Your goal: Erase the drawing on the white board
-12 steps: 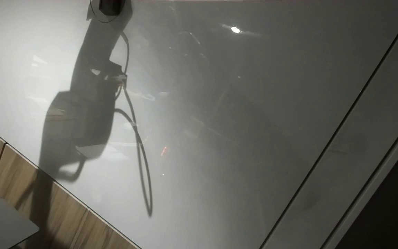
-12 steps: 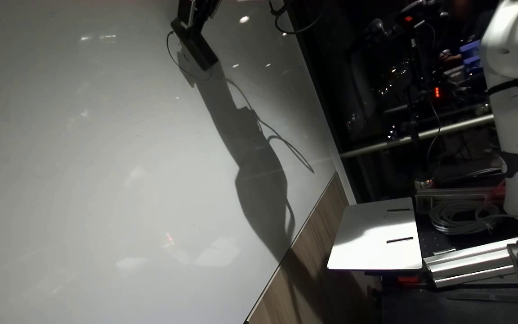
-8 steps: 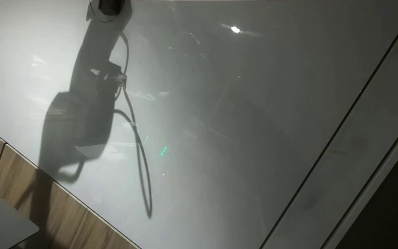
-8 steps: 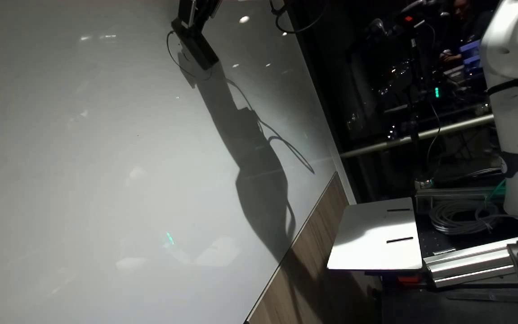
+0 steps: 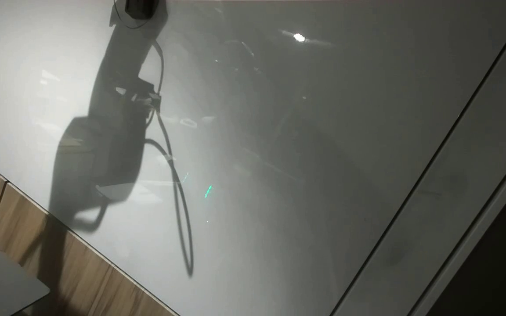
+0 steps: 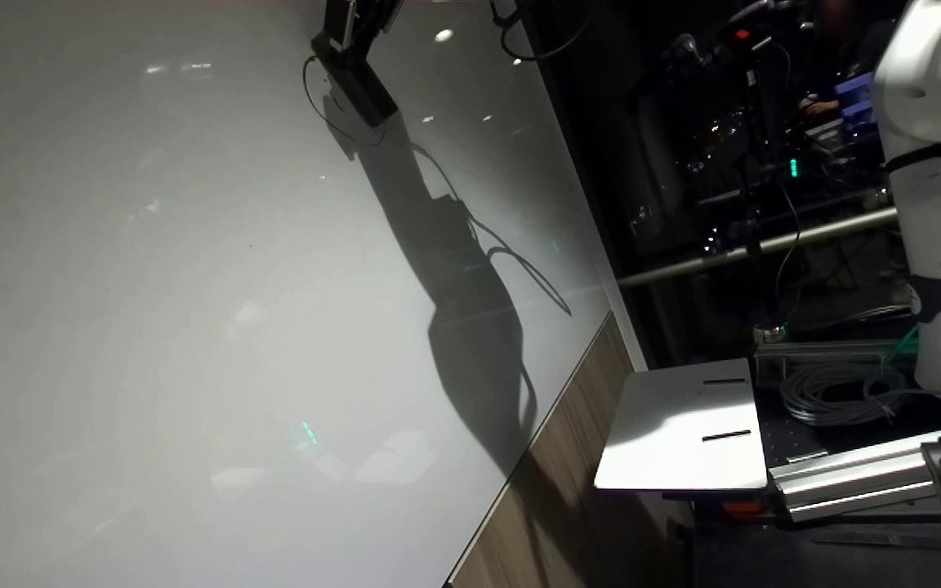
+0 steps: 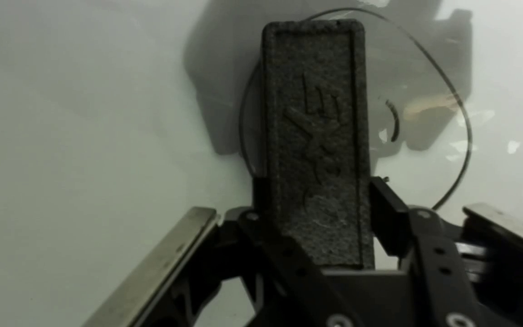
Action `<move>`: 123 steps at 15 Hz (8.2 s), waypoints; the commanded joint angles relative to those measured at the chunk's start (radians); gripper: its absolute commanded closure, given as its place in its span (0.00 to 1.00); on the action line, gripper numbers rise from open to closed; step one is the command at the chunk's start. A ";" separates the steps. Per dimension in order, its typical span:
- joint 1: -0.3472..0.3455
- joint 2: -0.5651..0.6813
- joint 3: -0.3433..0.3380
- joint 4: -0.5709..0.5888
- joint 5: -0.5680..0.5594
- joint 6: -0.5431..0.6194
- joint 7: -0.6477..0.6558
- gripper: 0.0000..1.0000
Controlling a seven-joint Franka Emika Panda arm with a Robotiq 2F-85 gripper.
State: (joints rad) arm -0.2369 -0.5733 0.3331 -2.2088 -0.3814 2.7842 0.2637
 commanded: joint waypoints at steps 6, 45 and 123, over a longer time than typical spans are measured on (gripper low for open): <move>0.084 -0.077 -0.087 -0.363 0.010 -0.106 -0.104 0.70; 0.233 0.071 -0.201 -0.075 0.142 -0.168 -0.241 0.70; 0.222 0.137 -0.055 0.054 -0.009 -0.256 -0.031 0.70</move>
State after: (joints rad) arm -0.0227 -0.4467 0.2680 -2.1563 -0.3772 2.4963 0.2145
